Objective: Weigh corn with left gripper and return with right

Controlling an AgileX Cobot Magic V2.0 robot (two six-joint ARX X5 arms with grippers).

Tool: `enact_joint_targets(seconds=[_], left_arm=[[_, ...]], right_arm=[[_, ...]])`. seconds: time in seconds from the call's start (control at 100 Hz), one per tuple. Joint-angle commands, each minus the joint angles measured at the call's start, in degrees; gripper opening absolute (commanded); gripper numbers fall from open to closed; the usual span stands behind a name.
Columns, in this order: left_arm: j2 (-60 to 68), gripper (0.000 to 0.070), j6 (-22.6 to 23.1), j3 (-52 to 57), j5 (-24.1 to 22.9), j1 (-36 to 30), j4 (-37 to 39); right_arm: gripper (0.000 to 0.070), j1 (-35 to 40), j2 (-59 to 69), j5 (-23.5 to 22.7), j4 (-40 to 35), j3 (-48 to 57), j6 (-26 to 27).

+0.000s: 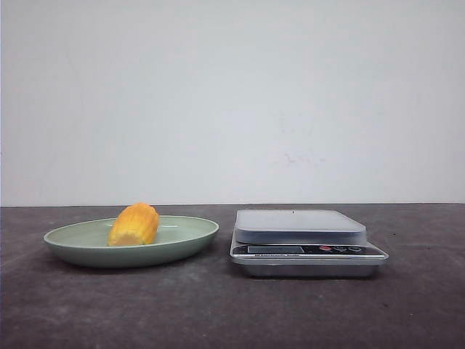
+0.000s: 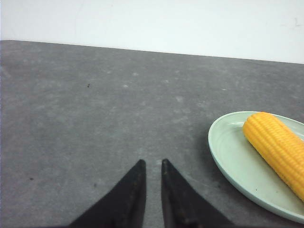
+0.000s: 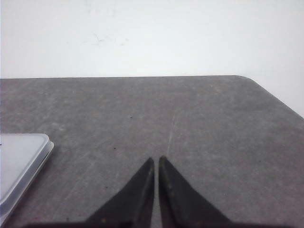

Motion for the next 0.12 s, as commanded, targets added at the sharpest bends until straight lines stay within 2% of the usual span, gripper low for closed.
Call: enact_joint_targets(seconds=[0.0,0.11], left_arm=[[-0.1,0.0016,0.5,-0.9,0.0,0.1,0.6],[-0.1,0.0016,0.5,-0.9,0.0,0.1,0.6]], right_arm=[[0.0012,0.1,-0.1,0.0,0.8,-0.2,0.3],[0.0012,0.1,-0.1,0.0,0.8,-0.2,0.3]])
